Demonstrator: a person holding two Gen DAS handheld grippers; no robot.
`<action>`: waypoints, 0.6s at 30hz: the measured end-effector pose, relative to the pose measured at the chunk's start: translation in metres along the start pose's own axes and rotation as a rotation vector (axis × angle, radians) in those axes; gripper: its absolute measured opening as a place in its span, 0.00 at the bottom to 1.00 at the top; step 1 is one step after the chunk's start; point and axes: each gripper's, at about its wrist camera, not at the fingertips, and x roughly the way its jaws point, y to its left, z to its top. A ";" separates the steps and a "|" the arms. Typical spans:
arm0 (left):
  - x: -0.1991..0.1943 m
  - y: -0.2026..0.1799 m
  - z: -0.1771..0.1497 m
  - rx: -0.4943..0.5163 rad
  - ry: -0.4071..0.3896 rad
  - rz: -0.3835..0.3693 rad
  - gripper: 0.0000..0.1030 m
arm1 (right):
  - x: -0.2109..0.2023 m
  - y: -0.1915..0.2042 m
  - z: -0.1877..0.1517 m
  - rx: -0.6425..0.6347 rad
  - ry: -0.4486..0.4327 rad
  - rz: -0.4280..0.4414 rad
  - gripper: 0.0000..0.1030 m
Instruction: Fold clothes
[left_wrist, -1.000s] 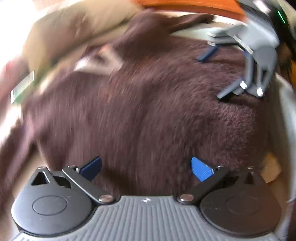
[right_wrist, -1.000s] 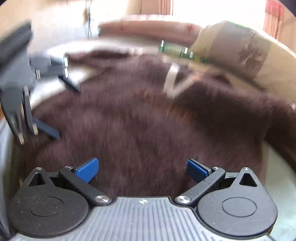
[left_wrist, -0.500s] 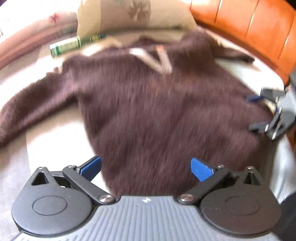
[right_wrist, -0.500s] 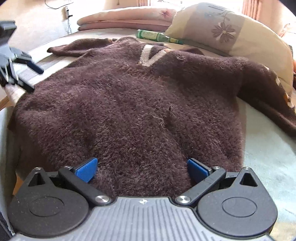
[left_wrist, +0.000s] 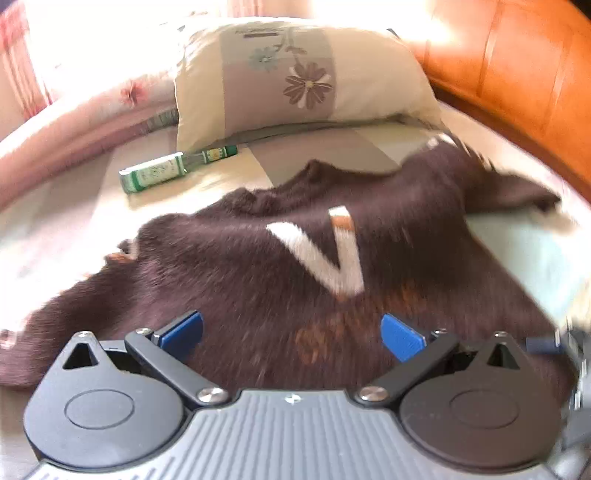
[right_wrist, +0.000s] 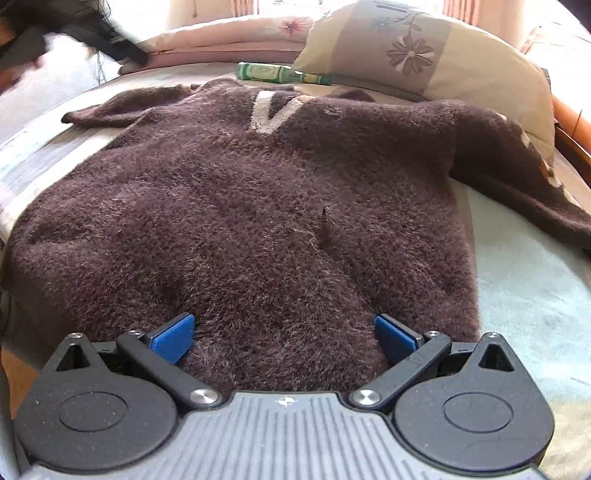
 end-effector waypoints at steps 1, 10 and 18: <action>0.014 0.005 0.002 -0.030 0.004 -0.017 0.99 | 0.000 0.001 0.000 0.007 0.000 -0.005 1.00; 0.107 0.046 -0.063 -0.088 0.027 -0.063 0.99 | -0.002 0.005 0.000 0.076 0.020 -0.053 1.00; 0.113 0.041 -0.058 -0.044 0.051 -0.066 1.00 | 0.005 0.009 0.016 0.138 0.104 -0.109 1.00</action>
